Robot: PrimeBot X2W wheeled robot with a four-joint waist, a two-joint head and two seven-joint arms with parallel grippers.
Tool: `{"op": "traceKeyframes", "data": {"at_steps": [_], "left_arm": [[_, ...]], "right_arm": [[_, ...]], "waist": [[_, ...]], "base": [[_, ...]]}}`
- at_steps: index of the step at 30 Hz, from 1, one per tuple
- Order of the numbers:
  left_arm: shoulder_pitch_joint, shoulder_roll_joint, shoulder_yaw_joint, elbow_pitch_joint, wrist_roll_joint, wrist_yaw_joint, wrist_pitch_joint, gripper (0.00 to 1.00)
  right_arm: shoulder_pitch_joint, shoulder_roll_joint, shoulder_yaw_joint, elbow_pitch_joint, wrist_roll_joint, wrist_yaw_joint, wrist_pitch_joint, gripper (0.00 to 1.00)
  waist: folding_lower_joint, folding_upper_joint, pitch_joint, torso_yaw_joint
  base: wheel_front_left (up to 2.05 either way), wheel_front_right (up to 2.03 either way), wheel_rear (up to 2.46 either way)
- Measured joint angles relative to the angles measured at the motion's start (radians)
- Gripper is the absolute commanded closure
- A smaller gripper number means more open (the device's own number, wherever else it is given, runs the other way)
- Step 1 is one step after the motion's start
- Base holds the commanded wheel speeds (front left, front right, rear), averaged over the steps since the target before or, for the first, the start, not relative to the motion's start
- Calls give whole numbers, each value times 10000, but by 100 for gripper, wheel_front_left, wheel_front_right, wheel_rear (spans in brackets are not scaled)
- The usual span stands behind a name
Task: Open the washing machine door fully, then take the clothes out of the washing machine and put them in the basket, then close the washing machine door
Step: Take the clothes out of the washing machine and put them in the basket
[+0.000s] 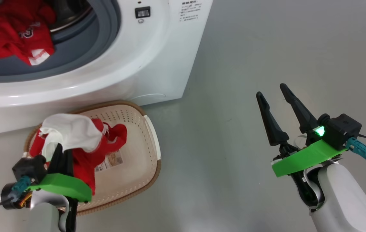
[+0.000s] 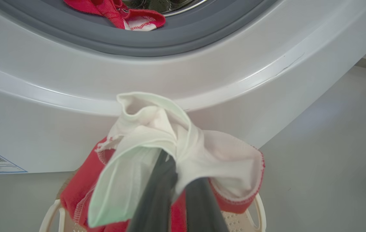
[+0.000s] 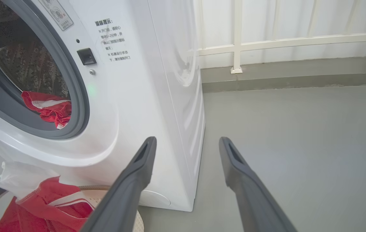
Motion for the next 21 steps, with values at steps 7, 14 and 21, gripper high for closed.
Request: {"op": "traceKeyframes", "data": {"at_steps": [7, 14, 21], "left_arm": [[-1080, 188, -150, 2426, 499, -88, 2, 100], [-2230, 472, -359, 4385, 798, -163, 2, 100], [-3058, 704, -604, 6159, 934, -174, 2, 100]], "right_arm": [[-404, 144, 52, -88, 0, 0, 0, 0], [-623, 244, 94, -209, 0, 0, 0, 0], [-999, 431, 196, -313, 0, 0, 0, 0]], "waist": [[0, 0, 469, -202], [0, 0, 1012, -422], [0, 0, 1524, -702]], "base": [[0, 0, 0], [0, 0, 0], [0, 0, 0]]}}
